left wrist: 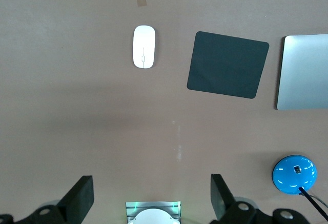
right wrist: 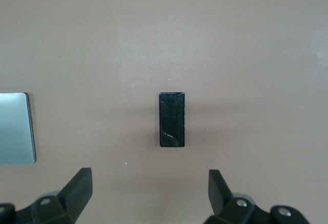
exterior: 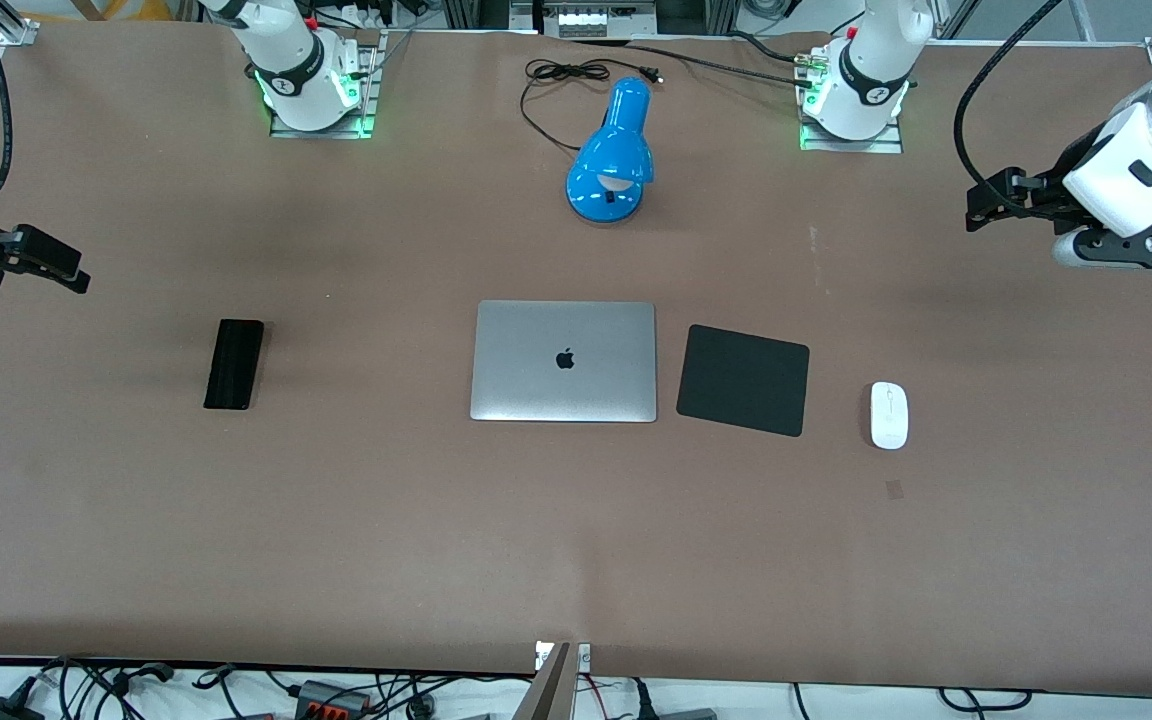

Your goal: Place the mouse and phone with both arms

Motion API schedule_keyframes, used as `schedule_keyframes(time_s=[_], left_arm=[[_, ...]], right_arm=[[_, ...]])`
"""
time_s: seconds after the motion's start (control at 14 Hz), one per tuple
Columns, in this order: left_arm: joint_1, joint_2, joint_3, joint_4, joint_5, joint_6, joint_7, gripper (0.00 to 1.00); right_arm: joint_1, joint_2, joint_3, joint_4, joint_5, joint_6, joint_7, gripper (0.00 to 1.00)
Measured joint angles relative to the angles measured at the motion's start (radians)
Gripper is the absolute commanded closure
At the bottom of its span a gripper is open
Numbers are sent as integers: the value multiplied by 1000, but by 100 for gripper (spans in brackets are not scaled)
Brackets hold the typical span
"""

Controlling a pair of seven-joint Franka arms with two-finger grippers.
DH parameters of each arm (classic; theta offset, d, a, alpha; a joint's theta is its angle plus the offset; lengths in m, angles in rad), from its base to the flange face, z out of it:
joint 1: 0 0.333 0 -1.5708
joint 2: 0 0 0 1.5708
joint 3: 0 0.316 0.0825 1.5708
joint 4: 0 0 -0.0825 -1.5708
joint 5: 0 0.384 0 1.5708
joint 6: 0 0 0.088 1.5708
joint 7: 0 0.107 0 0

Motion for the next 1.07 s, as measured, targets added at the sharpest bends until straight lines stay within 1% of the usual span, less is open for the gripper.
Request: schedule_keyframes(time_s=[0.64,0.86,1.07], left_arm=[[6,4,3,0,0,0,0,0],[7,23,4,-1,0,-1,0,0],[7,93,4,-2,0,0,0,0]], right_arm=[[0,5,0,-8,0,3,0,0],[0,38,0,-14,0,17,0,0],[0,104,0,-21,-6,29,0,0]])
